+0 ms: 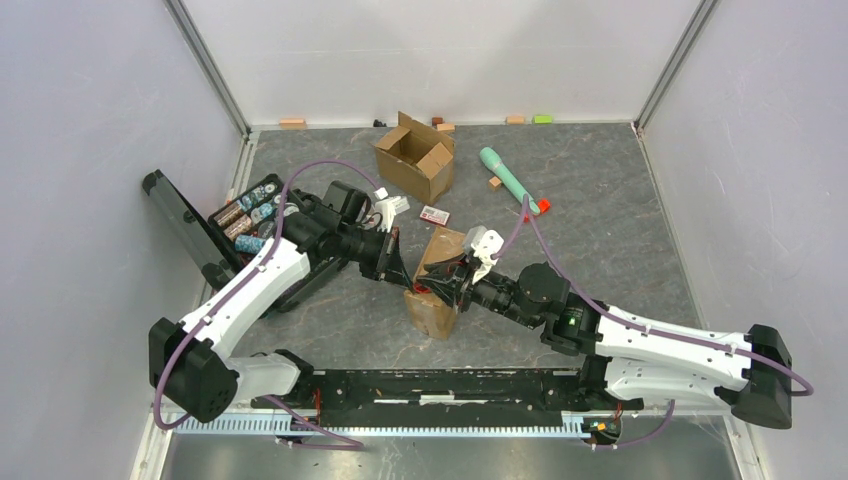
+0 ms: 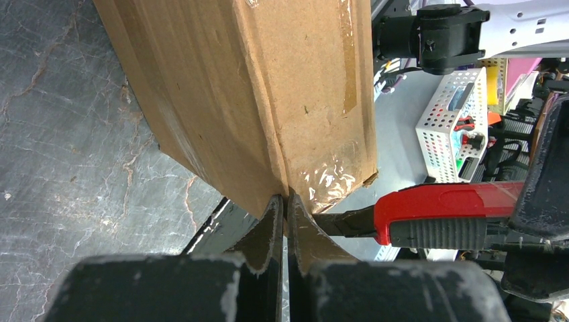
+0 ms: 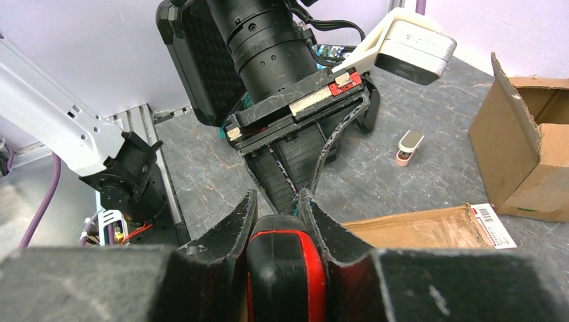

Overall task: Unpack the express box
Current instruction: Cut the express box at the center of the board.

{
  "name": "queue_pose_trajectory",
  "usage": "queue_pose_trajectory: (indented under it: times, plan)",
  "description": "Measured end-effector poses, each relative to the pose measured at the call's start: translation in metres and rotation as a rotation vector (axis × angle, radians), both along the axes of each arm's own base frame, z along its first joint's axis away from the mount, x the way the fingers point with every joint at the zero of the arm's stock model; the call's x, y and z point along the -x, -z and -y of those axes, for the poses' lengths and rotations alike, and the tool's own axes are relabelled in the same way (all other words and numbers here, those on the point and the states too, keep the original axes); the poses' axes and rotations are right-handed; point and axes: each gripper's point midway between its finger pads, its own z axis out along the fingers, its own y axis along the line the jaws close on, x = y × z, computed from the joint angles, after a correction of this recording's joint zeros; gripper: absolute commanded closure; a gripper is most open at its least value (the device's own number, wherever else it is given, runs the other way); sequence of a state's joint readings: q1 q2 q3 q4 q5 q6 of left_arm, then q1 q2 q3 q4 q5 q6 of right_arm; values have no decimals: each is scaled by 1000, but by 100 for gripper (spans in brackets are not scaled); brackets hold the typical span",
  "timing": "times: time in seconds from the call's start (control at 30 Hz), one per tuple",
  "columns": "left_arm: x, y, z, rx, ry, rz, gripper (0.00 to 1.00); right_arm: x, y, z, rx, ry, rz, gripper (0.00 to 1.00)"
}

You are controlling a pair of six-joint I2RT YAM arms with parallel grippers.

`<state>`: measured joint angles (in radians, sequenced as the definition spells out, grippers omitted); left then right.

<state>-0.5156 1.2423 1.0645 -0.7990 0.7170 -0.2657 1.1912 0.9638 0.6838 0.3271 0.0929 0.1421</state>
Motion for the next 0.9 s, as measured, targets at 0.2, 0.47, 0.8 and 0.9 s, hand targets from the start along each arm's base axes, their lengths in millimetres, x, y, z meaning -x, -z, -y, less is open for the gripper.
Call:
queue_pose_trajectory:
  times: [0.2, 0.47, 0.8, 0.9]
  plan:
    - [0, 0, 0, -2, 0, -2, 98, 1, 1, 0, 3, -8, -8, 100]
    - [1, 1, 0, -2, 2, -9, 98, 6, 2, 6, 26, -23, -13, 100]
    - [2, 1, 3, 17, 18, -28, 98, 12, 0, 18, 79, -31, -10, 100]
    - [3, 1, 5, 22, 24, -31, 98, 14, 0, 22, 89, -35, -12, 100]
